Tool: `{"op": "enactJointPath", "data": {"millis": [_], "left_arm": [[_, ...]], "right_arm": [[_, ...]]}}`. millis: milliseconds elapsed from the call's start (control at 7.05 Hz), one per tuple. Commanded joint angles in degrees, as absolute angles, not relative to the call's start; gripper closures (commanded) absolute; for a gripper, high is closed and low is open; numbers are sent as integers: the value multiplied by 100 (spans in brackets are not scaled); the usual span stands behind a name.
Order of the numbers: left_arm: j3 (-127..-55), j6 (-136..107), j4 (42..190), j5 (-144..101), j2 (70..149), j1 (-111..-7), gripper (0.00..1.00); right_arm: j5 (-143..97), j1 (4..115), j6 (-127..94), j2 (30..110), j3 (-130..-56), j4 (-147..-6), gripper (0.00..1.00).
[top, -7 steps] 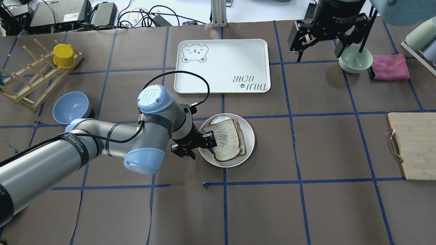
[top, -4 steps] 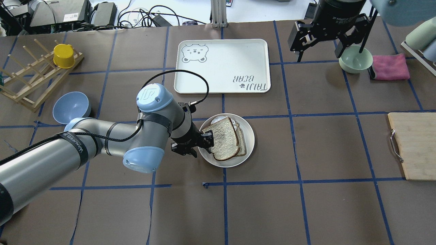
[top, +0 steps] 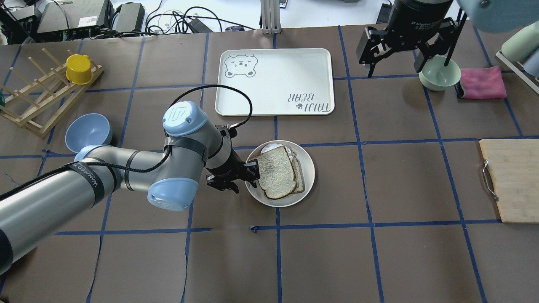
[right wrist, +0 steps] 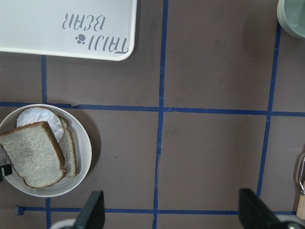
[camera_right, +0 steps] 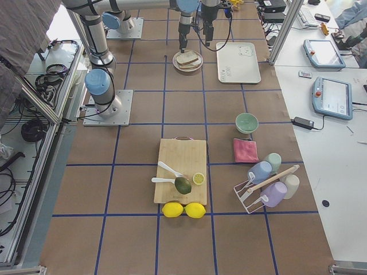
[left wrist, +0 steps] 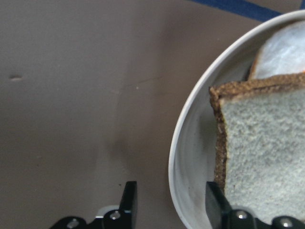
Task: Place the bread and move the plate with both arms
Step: 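Grip the plate rim with the left gripper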
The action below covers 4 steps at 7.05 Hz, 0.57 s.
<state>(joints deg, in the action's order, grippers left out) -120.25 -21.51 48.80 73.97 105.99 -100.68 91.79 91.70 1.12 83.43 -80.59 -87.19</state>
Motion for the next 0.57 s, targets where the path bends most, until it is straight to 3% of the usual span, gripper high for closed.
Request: {"op": "enactJointPath", "data": {"millis": [0,142,284,426], "left_arm": [[-12006,-2224,4826,7348,10687,-10063,44],[-12015,-2206,4834,7330,10696,-10063,77],[-12015,-2215,4825,7330,10705,-10063,100],[-12006,-2232,4843,7304,10705,-10063,100]], "right_arm": [[9176,9167,114,8341,-8068,-8719,0],[9167,9176,106,8341,-8068,-8719,0],[9150,9176,105,8341,-8068,-8719,0],[9141,9176,105,8350,-8068,-8719,0]]}}
